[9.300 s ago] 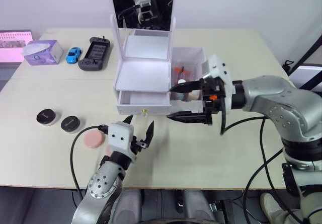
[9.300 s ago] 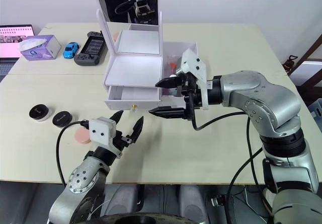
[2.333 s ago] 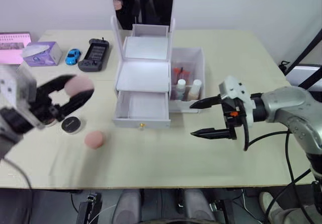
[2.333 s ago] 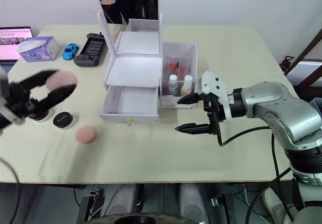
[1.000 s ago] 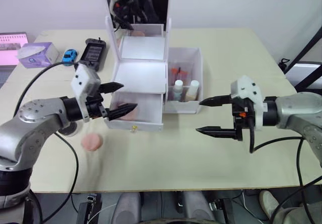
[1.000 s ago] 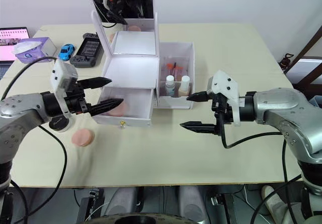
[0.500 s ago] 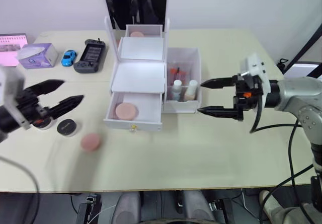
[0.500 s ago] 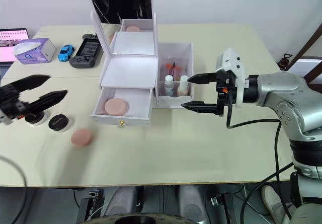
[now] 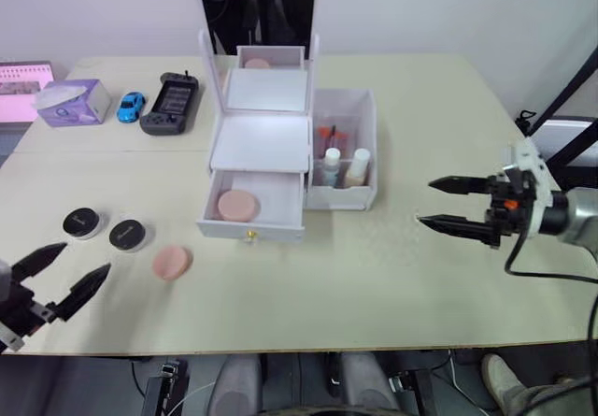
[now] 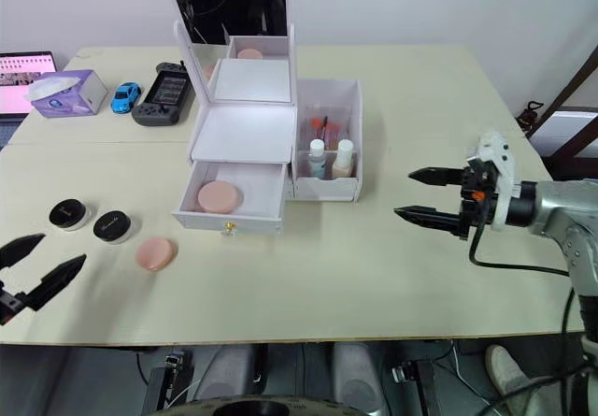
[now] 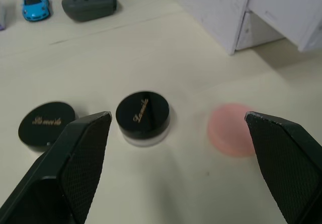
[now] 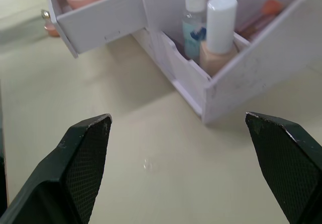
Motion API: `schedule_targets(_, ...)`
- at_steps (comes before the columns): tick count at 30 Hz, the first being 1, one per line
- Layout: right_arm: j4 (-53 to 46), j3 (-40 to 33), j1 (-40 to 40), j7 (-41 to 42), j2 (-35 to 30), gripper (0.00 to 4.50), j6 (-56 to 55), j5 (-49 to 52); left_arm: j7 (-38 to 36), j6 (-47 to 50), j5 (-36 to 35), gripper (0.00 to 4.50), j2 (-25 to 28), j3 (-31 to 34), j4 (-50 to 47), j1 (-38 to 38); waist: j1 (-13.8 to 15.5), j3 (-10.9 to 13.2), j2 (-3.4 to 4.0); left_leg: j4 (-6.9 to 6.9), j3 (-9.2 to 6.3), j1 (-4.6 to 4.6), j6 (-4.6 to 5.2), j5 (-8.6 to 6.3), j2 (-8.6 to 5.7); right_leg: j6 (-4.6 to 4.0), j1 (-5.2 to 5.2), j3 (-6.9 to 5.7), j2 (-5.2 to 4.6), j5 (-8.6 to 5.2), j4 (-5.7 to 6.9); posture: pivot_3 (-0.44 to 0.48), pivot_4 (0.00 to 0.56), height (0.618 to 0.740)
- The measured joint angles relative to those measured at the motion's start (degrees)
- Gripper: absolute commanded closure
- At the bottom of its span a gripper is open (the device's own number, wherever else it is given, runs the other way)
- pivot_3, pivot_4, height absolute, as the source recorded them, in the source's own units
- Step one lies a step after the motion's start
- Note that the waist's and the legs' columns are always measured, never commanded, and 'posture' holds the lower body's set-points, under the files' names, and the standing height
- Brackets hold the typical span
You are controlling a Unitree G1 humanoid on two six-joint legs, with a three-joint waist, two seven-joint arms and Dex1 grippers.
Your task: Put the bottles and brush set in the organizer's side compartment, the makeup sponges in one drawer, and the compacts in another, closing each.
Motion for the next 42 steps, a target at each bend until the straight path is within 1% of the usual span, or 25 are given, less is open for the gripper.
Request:
schedule_targets(3, 1.5, -2.0, 2.4, 0.2, 0.0, 0.00, -0.7, -0.4, -0.6, -2.6, 1.3, 0.03, 1.2, 2.0, 7.9, 0.7, -0.2, 0.0, 0.02, 0.06, -0.01, -0.01, -0.15, -0.09, 0.02, -0.01, -0.03, -0.01, -0.01, 0.01, -0.20, 0.000, 0.150, 0.740)
schedule_targets(6, 2.8, -4.0, 4.3, -0.8, 0.1, 0.00, -1.4, -0.6, -2.2, -5.0, 2.5, 0.03, 4.4, 3.2, 14.9, 0.9, -0.4, 0.0, 0.02, 0.12, 0.06, -0.01, -0.20, -0.12, 0.03, -0.02, -0.19, -0.01, -0.08, 0.01, -0.39, 0.000, 0.150, 0.740)
schedule_targets(11, 5.3, -5.3, 7.4, -0.9, 0.1, 0.00, -4.3, -2.7, -3.5, -8.3, 3.3, 0.03, 8.3, 4.0, 22.9, -2.2, -0.1, 0.0, 0.03, 0.09, 0.44, -0.01, -0.21, -0.13, 0.06, -0.02, -0.21, -0.01, -0.34, 0.01, -0.44, 0.000, 0.150, 0.740)
schedule_targets(14, 5.8, -5.9, 8.0, -0.8, 0.1, 0.00, -4.8, -2.8, -4.0, -8.6, 3.3, 0.03, 9.2, 4.0, 24.5, -3.7, -0.1, 0.0, 0.03, 0.02, 0.85, -0.04, -0.14, -0.08, 0.13, -0.04, -0.17, 0.00, -0.47, 0.03, -0.33, 0.000, 0.150, 0.740)
schedule_targets(20, 3.9, -4.7, 7.3, -0.4, 0.1, 0.00, -4.2, -2.6, -6.4, -9.9, 3.9, 0.03, 11.0, 2.2, 25.3, -4.9, -0.3, 0.0, 0.00, -0.02, 1.10, 0.04, -0.12, -0.19, 0.39, -0.07, -0.28, 0.00, -0.31, 0.06, -0.20, 0.000, 0.150, 0.740)
schedule_targets(22, 2.1, -2.9, 5.1, -0.4, 0.2, 0.00, -2.8, -2.2, -7.4, -8.9, 3.4, 0.03, 11.4, 1.7, 24.8, -5.1, -0.3, 0.0, 0.00, -0.01, 1.12, 0.06, -0.12, -0.19, 0.60, -0.10, -0.32, 0.00, -0.10, 0.08, -0.20, 0.000, 0.150, 0.740)
schedule_targets(25, -2.0, -0.6, 1.7, -0.4, 0.7, 0.00, -0.7, -0.5, -8.6, -5.4, 1.5, 0.03, 11.5, 1.1, 20.9, -4.2, -0.2, 0.0, 0.00, -0.02, 1.12, 0.12, -0.13, -0.20, 0.76, -0.13, -0.34, -0.03, 0.05, 0.09, -0.19, 0.000, 0.150, 0.740)
schedule_targets(28, -7.0, 2.9, -3.6, -1.2, 2.2, 0.00, 2.6, 2.1, -8.8, -2.1, -0.6, 0.03, 9.7, -0.9, 12.6, -1.9, -0.3, 0.0, 0.05, -0.01, 1.21, 0.13, -0.14, -0.20, 0.81, -0.14, -0.38, -0.03, 0.02, 0.10, -0.20, 0.000, 0.150, 0.740)
schedule_targets(31, -11.7, 5.1, -7.8, -2.1, 2.3, 0.00, 6.4, 5.1, -8.3, 0.2, -1.6, 0.03, 7.9, -3.2, 5.9, 0.1, -0.2, 0.0, 0.04, -0.01, 1.25, 0.08, -0.15, -0.21, 0.80, -0.14, -0.40, -0.03, -0.01, 0.10, -0.26, 0.000, 0.150, 0.740)
schedule_targets(35, -16.5, 7.2, -10.5, -2.5, 2.2, 0.00, 9.1, 7.1, -6.8, 1.3, -1.3, 0.03, 6.7, -6.6, 1.5, 0.8, 0.2, 0.0, -0.07, -0.01, 1.22, 0.04, -0.18, -0.23, 0.77, -0.16, -0.40, -0.03, 0.00, 0.11, -0.25, 0.000, 0.150, 0.740)
schedule_targets(37, -17.2, 7.5, -11.0, -3.0, 2.0, 0.00, 9.7, 7.1, -5.5, 1.3, 0.0, 0.03, 6.1, -8.0, 0.3, 0.9, 0.2, 0.0, -0.06, -0.01, 1.24, 0.02, -0.19, -0.24, 0.75, -0.16, -0.40, -0.03, -0.01, 0.11, -0.27, 0.000, 0.150, 0.740)
schedule_targets(42, -18.0, 7.3, -11.5, -4.8, 1.8, 0.00, 10.5, 7.2, -0.7, 1.1, 3.6, 0.03, 3.5, -14.2, -0.8, -0.5, 0.1, 0.0, -0.09, 0.02, 1.24, 0.04, -0.18, -0.24, 0.75, -0.17, -0.40, -0.02, 0.01, 0.12, -0.23, 0.000, 0.150, 0.740)
